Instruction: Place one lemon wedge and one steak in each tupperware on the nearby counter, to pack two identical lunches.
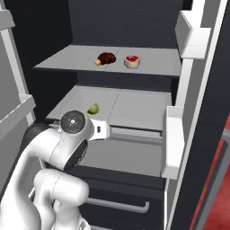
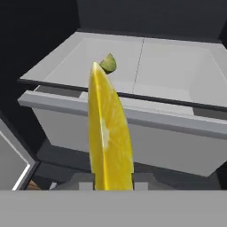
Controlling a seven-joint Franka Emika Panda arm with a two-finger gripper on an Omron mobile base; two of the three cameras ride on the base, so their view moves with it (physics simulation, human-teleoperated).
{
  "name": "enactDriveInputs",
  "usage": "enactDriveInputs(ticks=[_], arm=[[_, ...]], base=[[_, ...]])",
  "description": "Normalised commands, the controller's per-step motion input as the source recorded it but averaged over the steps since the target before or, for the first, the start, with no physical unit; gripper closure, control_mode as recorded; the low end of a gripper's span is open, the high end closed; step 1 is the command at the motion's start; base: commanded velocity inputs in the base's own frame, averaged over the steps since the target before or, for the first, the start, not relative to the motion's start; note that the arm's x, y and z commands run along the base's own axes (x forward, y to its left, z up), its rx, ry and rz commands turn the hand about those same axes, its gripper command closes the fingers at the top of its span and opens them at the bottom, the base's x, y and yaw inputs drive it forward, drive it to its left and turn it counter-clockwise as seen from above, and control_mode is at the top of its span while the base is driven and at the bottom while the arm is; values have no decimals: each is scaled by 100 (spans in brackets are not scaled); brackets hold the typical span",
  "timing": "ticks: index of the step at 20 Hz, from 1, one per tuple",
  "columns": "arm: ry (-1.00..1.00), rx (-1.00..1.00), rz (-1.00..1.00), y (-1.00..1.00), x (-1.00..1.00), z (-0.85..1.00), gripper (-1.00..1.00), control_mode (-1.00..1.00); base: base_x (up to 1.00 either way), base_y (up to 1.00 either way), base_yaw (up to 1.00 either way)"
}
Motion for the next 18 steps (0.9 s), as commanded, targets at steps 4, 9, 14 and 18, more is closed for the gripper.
enactDriveInputs(ticks=[4, 9, 14, 18], arm=[[9, -5, 8, 17, -100, 14, 100, -100], [4, -4, 4, 10, -40, 0, 100, 100], [0, 0, 0, 0, 0, 0, 100, 100], [0, 0, 0, 0, 0, 0, 100, 100]], base=[[0, 0, 0], [-60, 16, 6], [-100, 30, 7], [-65, 72, 2]])
